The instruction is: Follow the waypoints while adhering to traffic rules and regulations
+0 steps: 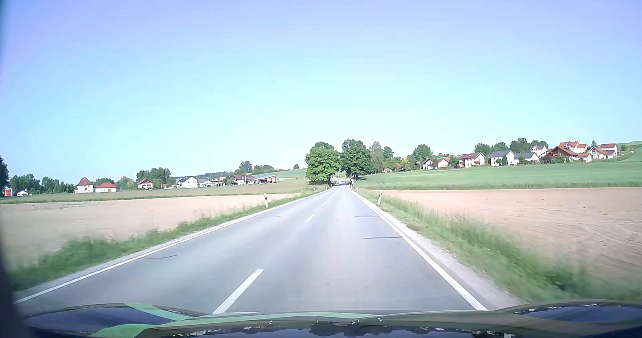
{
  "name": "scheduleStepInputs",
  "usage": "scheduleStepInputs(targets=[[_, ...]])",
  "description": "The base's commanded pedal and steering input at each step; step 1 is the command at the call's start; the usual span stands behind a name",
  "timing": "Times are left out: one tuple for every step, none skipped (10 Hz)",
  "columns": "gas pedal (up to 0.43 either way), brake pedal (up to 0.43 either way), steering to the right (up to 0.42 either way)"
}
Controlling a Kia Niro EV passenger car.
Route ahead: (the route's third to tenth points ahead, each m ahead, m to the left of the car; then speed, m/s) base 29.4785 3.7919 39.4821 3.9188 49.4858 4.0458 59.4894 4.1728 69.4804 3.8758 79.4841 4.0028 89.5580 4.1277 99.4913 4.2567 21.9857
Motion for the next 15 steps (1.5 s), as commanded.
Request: scheduleStepInputs(targets=[[0.189, 0.0, -0.005], [0.189, 0.0, -0.005], [0.189, 0.0, -0.005], [0.189, 0.0, -0.005], [0.177, 0.0, -0.005], [0.169, 0.0, -0.004], [0.15, 0.0, -0.004], [0.15, 0.0, -0.004], [0.15, 0.0, -0.004], [0.15, 0.0, -0.003], [0.15, 0.0, 0.0], [0.15, 0.0, 0.0], [0.15, 0.0, 0.0], [0.15, 0.0, 0.001], [0.15, 0.0, 0.001]])
